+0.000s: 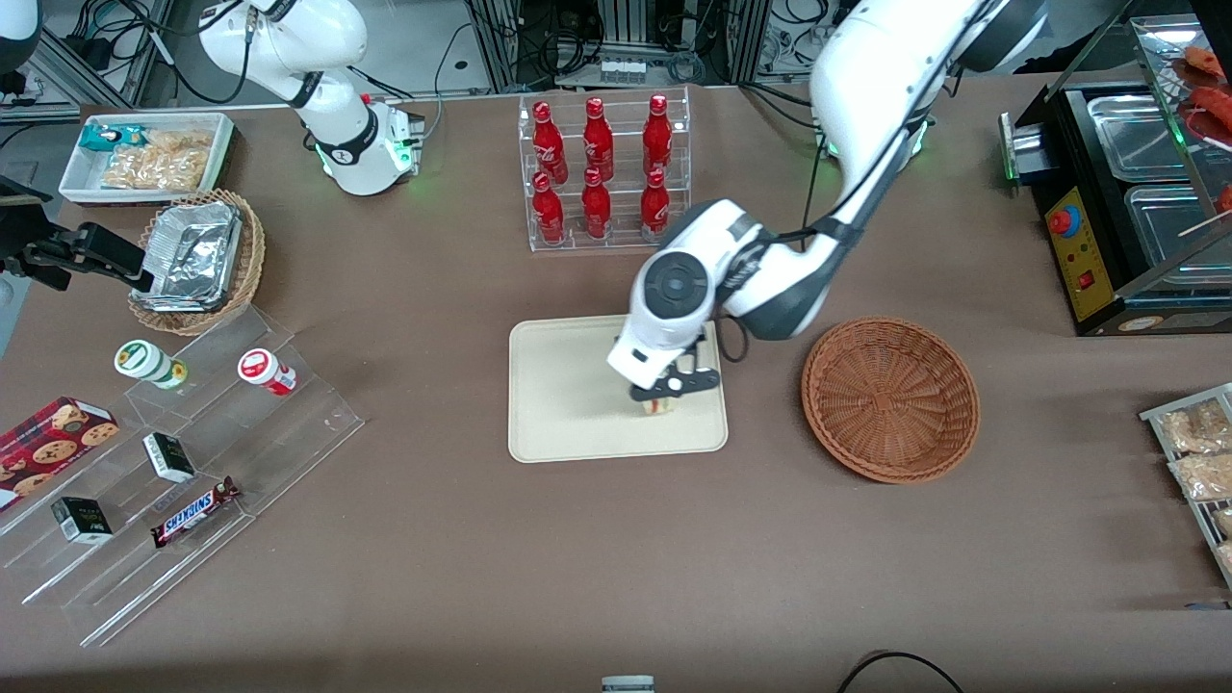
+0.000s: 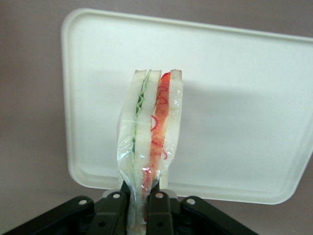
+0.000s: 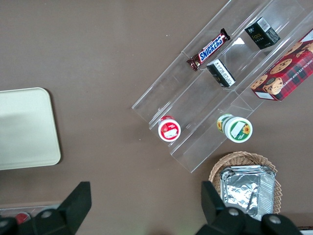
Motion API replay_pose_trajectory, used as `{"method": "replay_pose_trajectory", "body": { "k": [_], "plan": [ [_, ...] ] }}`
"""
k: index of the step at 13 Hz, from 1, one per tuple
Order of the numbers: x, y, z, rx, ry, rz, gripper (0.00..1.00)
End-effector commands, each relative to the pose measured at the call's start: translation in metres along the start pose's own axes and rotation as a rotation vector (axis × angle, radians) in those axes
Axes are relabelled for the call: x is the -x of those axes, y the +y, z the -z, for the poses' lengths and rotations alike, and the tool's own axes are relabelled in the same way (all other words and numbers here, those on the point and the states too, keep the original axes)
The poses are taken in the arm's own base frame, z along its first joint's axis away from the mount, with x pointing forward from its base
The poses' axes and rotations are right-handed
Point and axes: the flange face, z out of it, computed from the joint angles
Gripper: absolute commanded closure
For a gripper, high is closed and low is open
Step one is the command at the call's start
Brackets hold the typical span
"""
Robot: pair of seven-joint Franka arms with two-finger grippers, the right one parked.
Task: Place sandwich from basket to tray
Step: 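Carry the sandwich with the left gripper over the cream tray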
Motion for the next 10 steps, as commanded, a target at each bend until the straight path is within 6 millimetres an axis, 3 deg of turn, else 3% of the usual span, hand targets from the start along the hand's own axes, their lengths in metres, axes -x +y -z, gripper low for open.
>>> {"method": "replay_pose_trajectory", "body": {
  "k": [1, 6, 8, 10],
  "plan": [
    [0.008, 0.027, -0.014, -0.004, 0.069, 0.029, 0.97],
    [0.006, 0.04, -0.057, 0.025, 0.096, 0.057, 0.92],
    [0.006, 0.043, -0.063, 0.045, 0.103, 0.056, 0.81],
    [0.005, 0.043, -0.069, 0.043, 0.098, 0.057, 0.0]
  ]
}}
